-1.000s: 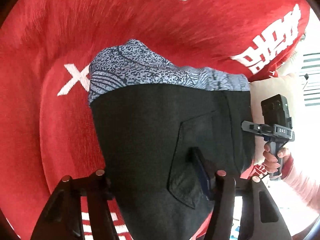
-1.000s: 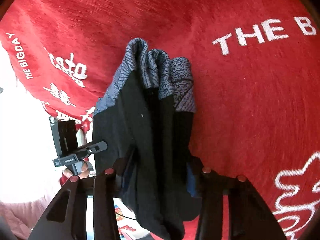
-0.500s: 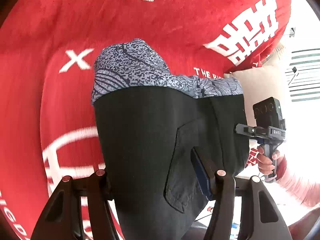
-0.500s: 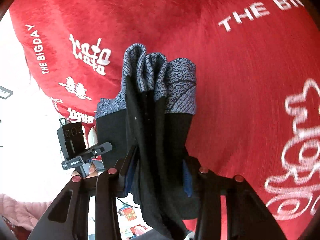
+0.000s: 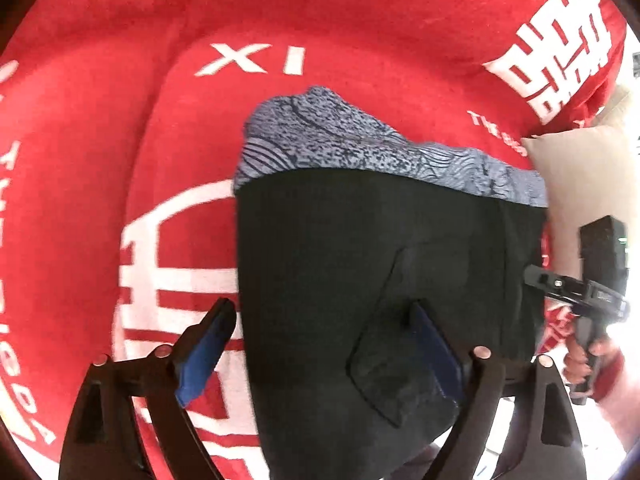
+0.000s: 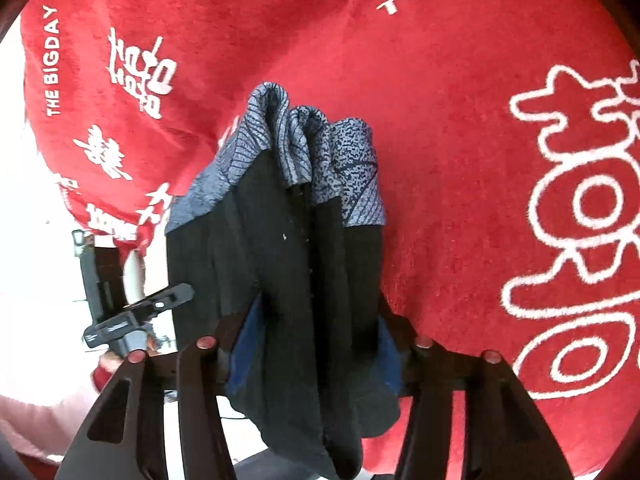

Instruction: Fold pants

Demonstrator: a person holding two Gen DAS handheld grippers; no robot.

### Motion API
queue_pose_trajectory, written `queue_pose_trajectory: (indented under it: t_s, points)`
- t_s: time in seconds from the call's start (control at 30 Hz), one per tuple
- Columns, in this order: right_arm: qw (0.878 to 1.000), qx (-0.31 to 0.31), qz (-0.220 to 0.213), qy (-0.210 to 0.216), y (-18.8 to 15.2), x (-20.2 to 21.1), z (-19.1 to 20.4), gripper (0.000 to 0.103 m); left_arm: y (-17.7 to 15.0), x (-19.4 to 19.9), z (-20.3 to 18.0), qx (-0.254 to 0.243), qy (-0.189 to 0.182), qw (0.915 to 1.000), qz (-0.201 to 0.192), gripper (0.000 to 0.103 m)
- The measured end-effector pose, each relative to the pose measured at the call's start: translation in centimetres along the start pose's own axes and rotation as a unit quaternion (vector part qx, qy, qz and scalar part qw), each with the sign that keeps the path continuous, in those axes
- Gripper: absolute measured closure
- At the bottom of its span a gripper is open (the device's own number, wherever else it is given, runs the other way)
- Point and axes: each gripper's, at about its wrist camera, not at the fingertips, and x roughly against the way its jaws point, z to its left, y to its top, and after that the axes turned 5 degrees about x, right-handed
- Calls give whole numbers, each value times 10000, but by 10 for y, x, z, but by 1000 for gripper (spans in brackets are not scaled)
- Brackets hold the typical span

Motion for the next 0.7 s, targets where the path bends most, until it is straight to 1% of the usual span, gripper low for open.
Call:
queue_pose_trajectory:
  t_s: [0.03,0.07,0.13,0.17,0.23,0.27,0.3,0.33,0.37,0.43,0.5,0.6,0.7]
  points:
    - [9999,30,-18,-113,-1,2,2,42,-1,2,-3,-45,266,9996,-47,1]
    - [9997,48,-23,-259,-2,3,7,42,-3,4,-7,-100,487,9987,-128,1]
    - [9987,64,-24,-501,-4,7,10,39,-7,9,-10,-162,719,9971,-194,1]
    - [9973,55,-10,-737,-6,10,14,37,-10,12,-12,-163,867,9959,-206,1]
    - [9917,26,36,-1287,-11,16,24,28,-14,15,-17,-158,1040,9943,-199,1]
    - [9873,36,50,-1587,-14,20,29,26,-18,18,-21,-179,1175,9927,-193,1]
    - [9828,61,37,-1846,-18,24,35,23,-19,20,-24,-190,1230,9921,-178,1]
    - [9788,93,-10,-2045,-22,29,42,23,-23,24,-29,-231,1293,9912,-164,1]
    - [9769,100,-43,-2135,-24,32,48,22,-27,29,-34,-288,1380,9899,-174,1]
    - [9742,66,-100,-2253,-32,39,61,16,-35,36,-43,-416,1480,9879,-202,1]
    - [9732,67,-136,-2296,-40,45,72,13,-42,45,-45,-468,1459,9880,-172,1]
    - [9706,86,-188,-2399,-49,51,87,8,-47,54,-51,-400,1403,9892,-124,1]
    - [9693,139,-209,-2448,-54,57,99,8,-54,64,-60,-442,1413,9889,-120,1]
